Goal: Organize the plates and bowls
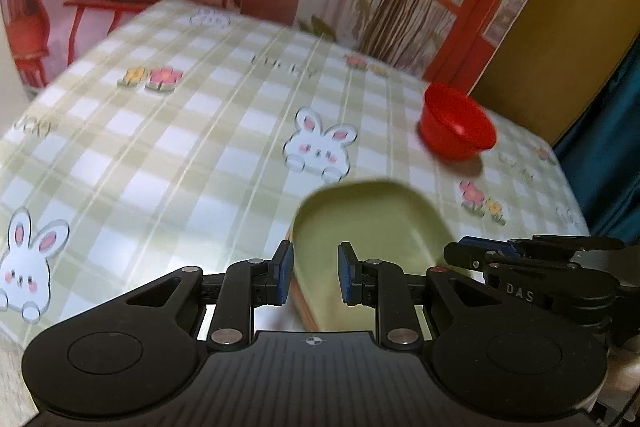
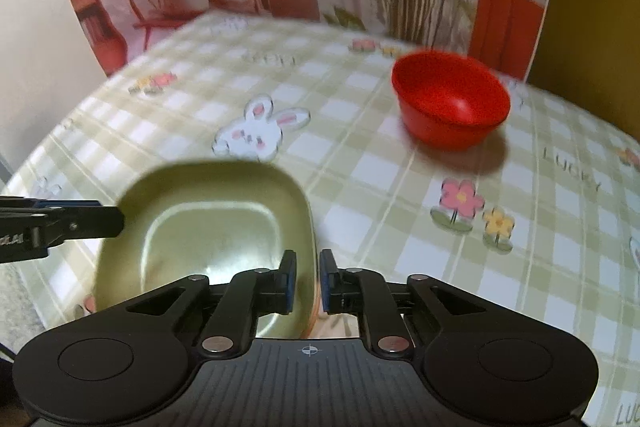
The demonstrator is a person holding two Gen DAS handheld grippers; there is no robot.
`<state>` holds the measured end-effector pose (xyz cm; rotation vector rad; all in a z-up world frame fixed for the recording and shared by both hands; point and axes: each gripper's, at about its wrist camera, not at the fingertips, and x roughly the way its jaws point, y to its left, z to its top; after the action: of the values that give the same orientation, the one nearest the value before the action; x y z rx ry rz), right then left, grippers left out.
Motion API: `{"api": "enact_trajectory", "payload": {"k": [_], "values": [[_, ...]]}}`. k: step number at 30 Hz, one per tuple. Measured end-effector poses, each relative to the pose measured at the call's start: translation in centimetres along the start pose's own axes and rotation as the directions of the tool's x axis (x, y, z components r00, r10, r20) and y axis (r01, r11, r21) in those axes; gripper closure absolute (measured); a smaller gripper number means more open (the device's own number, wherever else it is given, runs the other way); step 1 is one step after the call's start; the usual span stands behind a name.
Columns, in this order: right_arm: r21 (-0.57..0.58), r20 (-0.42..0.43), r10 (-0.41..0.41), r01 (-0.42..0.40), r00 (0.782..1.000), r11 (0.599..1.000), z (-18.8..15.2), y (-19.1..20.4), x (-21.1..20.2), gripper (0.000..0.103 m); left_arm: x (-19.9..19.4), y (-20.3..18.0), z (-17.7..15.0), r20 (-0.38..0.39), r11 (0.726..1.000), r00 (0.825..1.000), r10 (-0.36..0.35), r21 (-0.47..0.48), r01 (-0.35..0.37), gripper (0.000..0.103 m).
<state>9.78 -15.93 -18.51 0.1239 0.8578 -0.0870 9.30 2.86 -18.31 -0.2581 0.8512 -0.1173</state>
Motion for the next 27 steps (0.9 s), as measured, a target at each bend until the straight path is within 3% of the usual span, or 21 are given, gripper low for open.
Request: {"api": "enact_trajectory", "payload": {"k": [14, 19, 27], "values": [[0.015, 0.218, -0.048, 0.046, 0.975, 0.999, 5.1, -3.8, -5.6, 0.090, -3.0, -2.3, 6.5, 0.186, 0.996, 0.982, -0.038, 0.088, 0.022, 0.075], [0.061, 0.255, -0.078, 0.064, 0.964, 0.996, 5.6, -6.1, -6.3, 0.089, -3.6, -2.9, 8.7, 0.237, 0.994, 0.970, -0.050, 0.105, 0.025, 0.068], [0.126, 0.267, -0.118, 0.087, 0.956, 0.988, 5.9, -9.5, -5.5, 0.086, -2.3, -3.9, 10.7, 0.260, 0.988, 0.964, -0.056, 0.155, 0.016, 0.057]]}}
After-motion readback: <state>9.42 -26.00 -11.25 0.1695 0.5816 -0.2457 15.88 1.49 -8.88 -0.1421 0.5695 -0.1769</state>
